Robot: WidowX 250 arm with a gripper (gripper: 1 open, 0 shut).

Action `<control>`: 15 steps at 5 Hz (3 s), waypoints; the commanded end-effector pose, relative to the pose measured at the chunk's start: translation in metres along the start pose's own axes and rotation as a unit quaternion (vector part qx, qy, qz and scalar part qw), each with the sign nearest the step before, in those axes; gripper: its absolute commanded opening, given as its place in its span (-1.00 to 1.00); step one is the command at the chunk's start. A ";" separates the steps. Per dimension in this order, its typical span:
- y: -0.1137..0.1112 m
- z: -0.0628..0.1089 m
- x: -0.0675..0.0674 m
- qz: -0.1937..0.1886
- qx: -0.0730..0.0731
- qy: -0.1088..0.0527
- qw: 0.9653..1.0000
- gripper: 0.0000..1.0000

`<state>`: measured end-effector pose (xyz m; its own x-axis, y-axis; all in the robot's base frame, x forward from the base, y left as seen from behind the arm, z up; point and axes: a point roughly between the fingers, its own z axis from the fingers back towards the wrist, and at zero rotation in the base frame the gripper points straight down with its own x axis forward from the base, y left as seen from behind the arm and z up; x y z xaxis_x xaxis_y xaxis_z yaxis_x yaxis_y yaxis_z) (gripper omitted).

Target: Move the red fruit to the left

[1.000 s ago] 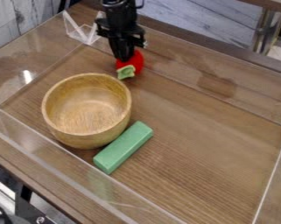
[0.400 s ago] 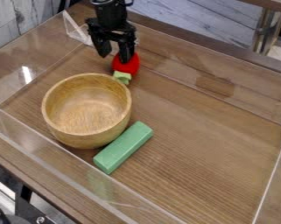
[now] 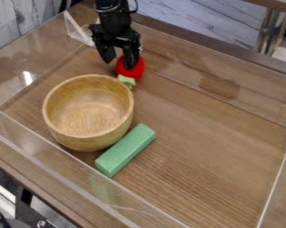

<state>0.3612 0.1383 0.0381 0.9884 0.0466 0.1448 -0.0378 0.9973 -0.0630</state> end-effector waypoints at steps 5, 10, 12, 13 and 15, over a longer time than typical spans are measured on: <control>0.007 0.047 -0.005 0.028 -0.009 -0.045 0.999 -1.00; 0.074 0.063 -0.023 0.163 0.025 -0.072 0.984 -1.00; 0.070 0.040 -0.024 0.194 0.050 -0.062 0.978 -1.00; 0.068 0.032 -0.023 0.212 0.058 -0.058 0.974 -1.00; 0.075 0.032 -0.024 0.228 0.069 -0.049 0.970 -1.00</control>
<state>0.3222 0.2071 0.0433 0.8582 0.4839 0.1713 -0.4886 0.8724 -0.0162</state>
